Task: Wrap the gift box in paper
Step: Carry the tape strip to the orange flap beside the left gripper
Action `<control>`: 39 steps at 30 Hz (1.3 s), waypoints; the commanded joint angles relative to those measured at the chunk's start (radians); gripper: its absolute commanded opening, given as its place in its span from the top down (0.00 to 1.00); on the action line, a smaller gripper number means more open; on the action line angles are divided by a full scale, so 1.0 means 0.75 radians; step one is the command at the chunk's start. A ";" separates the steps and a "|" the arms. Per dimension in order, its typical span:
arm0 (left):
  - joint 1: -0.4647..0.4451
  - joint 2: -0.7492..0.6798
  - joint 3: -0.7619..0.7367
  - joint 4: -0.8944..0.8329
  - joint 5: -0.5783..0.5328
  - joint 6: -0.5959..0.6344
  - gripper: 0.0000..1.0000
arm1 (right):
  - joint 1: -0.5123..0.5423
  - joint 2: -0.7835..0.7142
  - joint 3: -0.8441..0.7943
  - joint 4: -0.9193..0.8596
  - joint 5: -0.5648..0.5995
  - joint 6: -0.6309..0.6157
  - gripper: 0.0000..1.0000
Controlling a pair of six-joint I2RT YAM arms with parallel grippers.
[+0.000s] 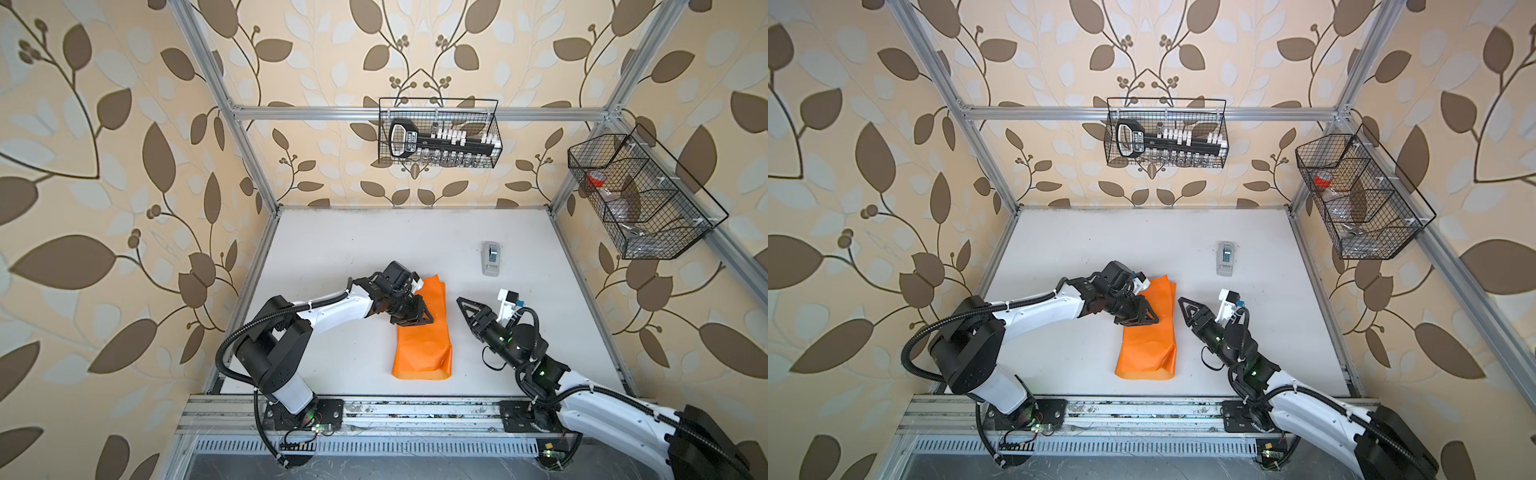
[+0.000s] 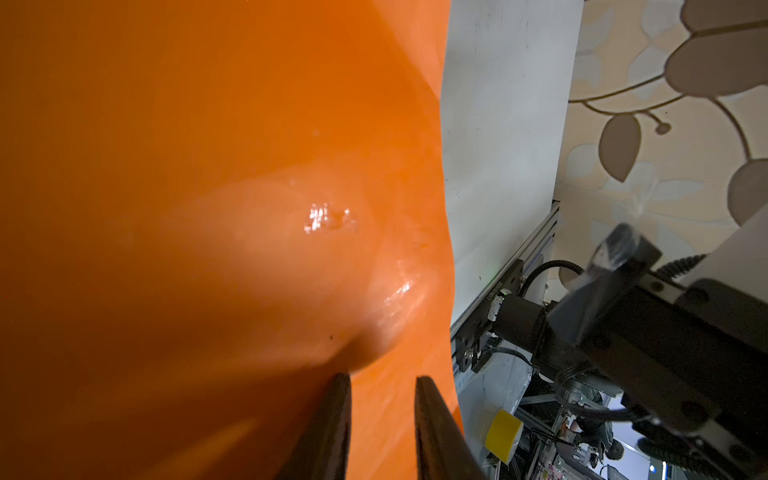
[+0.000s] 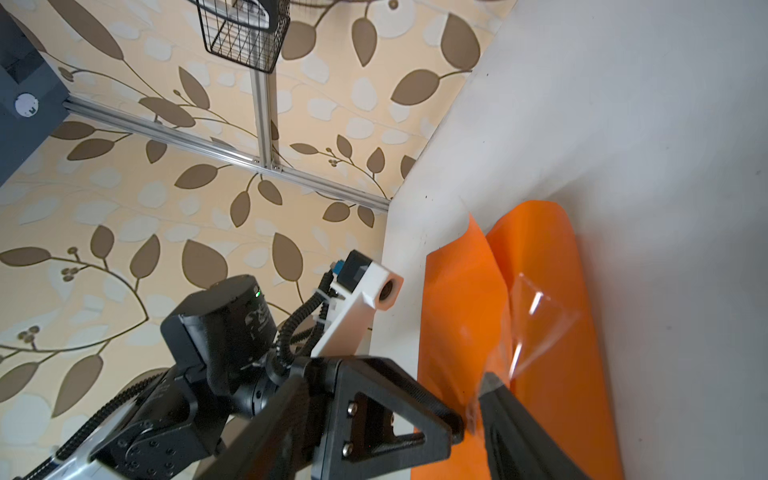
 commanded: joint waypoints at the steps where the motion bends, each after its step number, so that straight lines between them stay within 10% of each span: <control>1: -0.004 0.021 -0.016 -0.160 -0.087 -0.010 0.70 | 0.076 0.113 -0.018 0.254 0.225 0.060 0.24; 14: -0.003 0.009 -0.039 -0.137 -0.083 -0.025 0.70 | 0.160 0.551 0.049 0.692 0.263 0.104 0.14; 39: -0.004 0.014 -0.049 -0.124 -0.078 -0.029 0.71 | 0.206 0.884 0.085 0.795 0.263 0.055 0.13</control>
